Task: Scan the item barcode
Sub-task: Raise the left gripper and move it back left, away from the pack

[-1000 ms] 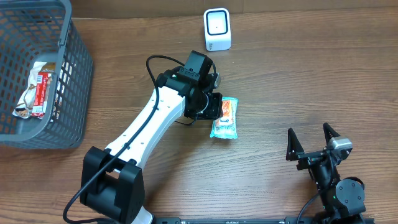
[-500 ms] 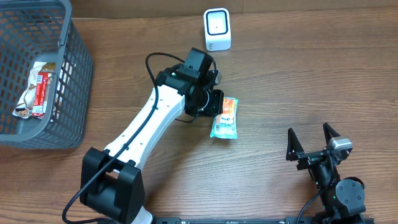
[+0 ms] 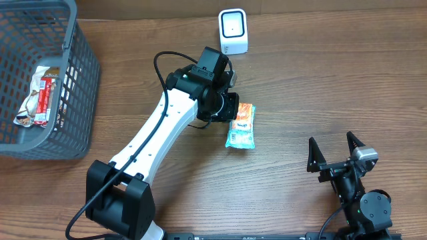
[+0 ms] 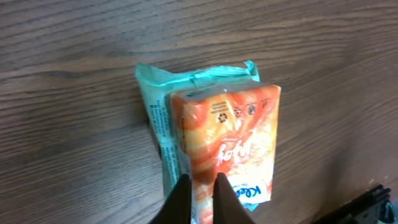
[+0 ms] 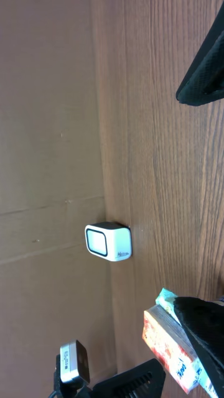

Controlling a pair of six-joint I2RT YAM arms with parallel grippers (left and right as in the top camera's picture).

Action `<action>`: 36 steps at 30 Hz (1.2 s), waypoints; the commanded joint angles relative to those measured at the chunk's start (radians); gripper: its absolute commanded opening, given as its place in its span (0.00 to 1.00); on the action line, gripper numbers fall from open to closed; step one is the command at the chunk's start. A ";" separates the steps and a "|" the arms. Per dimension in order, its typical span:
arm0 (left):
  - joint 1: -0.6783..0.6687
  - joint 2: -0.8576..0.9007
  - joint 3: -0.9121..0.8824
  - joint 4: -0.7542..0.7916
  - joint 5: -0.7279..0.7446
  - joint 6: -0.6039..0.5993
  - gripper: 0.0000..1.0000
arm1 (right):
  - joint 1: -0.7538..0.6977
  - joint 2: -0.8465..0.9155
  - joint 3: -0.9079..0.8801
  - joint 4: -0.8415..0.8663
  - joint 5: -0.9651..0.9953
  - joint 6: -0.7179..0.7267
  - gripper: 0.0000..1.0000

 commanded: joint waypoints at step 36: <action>0.310 -0.127 0.187 -0.209 -0.362 0.003 1.00 | -0.006 -0.006 -0.011 0.005 0.002 0.003 1.00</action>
